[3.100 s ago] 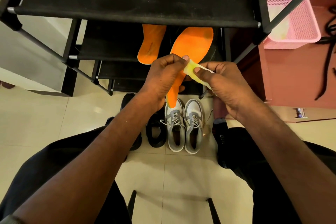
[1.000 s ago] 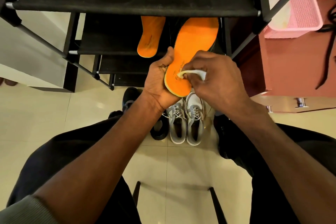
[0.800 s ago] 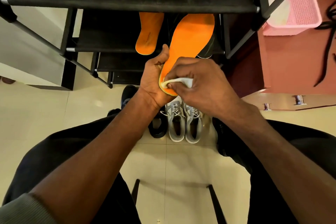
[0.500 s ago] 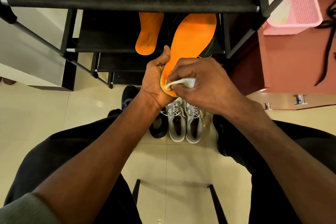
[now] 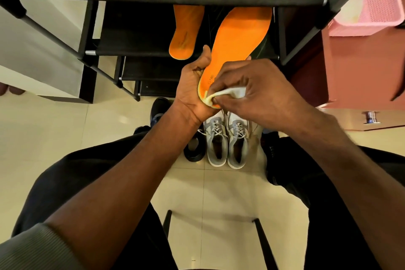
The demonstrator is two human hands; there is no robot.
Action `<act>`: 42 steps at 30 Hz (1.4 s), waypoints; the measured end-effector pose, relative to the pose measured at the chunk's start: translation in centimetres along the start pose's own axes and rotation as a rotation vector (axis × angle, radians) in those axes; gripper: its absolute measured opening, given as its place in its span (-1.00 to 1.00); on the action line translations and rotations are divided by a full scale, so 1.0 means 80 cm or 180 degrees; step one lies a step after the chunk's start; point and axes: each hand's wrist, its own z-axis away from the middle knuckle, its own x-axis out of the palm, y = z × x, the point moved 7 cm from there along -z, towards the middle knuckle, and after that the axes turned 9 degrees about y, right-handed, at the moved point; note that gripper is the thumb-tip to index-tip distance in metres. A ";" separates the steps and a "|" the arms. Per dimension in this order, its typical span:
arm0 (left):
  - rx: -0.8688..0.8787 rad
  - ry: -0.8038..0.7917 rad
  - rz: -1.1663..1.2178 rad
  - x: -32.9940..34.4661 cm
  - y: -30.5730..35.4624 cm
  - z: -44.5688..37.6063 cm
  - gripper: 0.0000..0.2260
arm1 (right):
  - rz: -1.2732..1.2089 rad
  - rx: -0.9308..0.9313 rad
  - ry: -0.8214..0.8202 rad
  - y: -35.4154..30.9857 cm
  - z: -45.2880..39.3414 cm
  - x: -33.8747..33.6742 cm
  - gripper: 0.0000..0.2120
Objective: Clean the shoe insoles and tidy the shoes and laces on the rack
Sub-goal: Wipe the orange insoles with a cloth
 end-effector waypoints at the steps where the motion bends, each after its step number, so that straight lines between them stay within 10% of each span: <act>1: -0.0040 0.0020 0.0013 0.002 -0.002 -0.001 -0.46 | 0.0027 0.0039 0.0095 0.007 -0.001 -0.007 -0.85; 8: 0.0053 0.0316 0.0089 -0.004 -0.005 -0.010 -0.70 | 0.0412 0.0380 0.0871 0.049 -0.006 -0.044 -0.83; 22: 0.0227 0.0404 0.0479 -0.013 0.012 -0.011 -0.47 | 0.0573 0.0421 0.1008 0.024 0.010 -0.020 -0.85; 29: 0.0413 0.0528 0.0175 -0.023 0.019 -0.011 -0.47 | -0.0252 0.0155 0.0277 0.004 0.008 0.012 -0.90; 42: 0.0290 0.0656 -0.0315 -0.012 -0.007 -0.003 -0.67 | 0.0974 0.0893 0.1615 0.062 -0.003 -0.061 -0.82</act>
